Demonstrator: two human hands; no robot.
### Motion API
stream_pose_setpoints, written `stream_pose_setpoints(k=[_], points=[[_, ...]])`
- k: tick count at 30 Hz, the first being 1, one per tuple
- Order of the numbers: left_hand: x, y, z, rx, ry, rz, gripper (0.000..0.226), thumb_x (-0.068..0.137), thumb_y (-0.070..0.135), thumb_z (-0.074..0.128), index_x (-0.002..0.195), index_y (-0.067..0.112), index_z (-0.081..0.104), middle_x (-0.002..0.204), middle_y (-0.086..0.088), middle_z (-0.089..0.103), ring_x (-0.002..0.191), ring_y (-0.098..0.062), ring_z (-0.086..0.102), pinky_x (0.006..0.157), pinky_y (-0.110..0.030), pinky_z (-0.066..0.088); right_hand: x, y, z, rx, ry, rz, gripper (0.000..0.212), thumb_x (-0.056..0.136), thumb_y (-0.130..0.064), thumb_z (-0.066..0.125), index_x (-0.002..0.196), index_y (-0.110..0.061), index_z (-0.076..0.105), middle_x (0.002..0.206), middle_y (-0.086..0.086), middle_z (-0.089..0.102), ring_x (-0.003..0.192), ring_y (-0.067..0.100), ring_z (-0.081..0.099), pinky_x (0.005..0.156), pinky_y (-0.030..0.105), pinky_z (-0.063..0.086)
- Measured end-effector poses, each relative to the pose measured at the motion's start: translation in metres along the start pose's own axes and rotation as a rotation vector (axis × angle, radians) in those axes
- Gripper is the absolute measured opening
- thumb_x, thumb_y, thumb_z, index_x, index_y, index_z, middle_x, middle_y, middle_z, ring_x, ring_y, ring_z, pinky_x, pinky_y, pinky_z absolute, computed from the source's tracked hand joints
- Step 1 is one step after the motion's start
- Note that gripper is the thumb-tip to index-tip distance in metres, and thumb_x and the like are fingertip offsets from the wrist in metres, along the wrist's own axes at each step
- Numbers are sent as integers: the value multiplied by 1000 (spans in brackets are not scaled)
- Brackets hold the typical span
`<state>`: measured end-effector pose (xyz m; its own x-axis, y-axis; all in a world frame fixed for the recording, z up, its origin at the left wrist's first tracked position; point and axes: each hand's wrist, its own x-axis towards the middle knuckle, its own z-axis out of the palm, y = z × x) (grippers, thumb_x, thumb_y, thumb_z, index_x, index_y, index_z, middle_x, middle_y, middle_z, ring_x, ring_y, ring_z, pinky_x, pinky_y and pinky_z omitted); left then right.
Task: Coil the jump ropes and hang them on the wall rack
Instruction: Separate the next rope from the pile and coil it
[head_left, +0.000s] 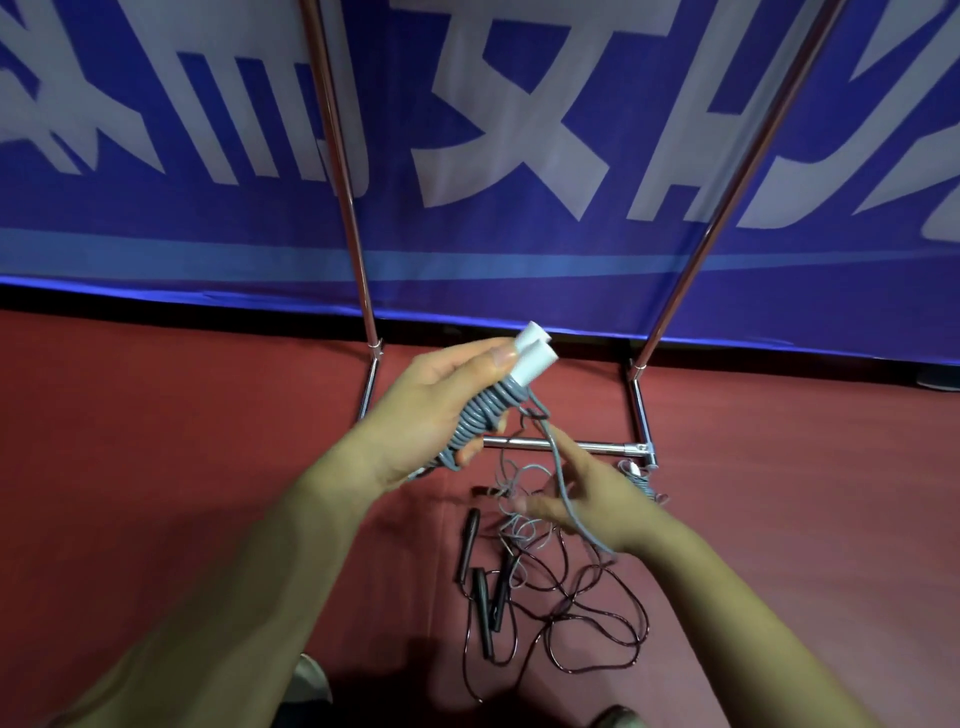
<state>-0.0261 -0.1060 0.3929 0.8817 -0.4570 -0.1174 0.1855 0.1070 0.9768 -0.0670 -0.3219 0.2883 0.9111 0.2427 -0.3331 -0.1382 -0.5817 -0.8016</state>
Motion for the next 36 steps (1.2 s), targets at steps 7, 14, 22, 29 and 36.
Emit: stream_pose_setpoints(k=[7, 14, 22, 29, 36], points=[[-1, 1, 2, -77, -44, -30, 37, 93, 45, 56, 110, 14, 66, 68, -17, 56, 36, -18, 41, 40, -24, 33, 13, -7, 3, 20, 131, 37, 28, 95, -41, 64, 84, -16, 65, 68, 2, 62, 59, 11, 51, 63, 34, 48], [0, 1, 3, -39, -51, -57, 35, 95, 47, 56, 104, 14, 67, 70, -19, 55, 38, -19, 41, 43, -25, 33, 8, 14, -2, -356, -49, 196, 33, 102, -32, 53, 76, -16, 66, 69, 0, 59, 62, 17, 56, 62, 31, 43], [2, -5, -17, -72, 18, -150, 61, 88, 55, 60, 115, 0, 60, 70, -16, 58, 37, -19, 42, 44, -25, 35, -5, -48, -36, 502, 705, -111, 27, 102, -21, 55, 92, -4, 73, 57, 11, 51, 46, 16, 45, 44, 22, 38], [0, -7, -34, 8, 104, -115, 33, 88, 51, 61, 90, 20, 71, 71, -20, 57, 35, -20, 40, 41, -25, 33, -20, -75, -63, 1165, 552, -325, 32, 87, -43, 57, 86, -16, 76, 95, 14, 75, 88, 28, 75, 75, 31, 60], [4, -5, -38, -1, 192, -106, 41, 84, 52, 57, 93, 12, 62, 68, -17, 57, 34, -20, 40, 42, -25, 35, -19, -56, -77, 825, 560, -257, 49, 78, -61, 72, 90, -15, 80, 79, 6, 70, 72, 21, 66, 78, 36, 51]])
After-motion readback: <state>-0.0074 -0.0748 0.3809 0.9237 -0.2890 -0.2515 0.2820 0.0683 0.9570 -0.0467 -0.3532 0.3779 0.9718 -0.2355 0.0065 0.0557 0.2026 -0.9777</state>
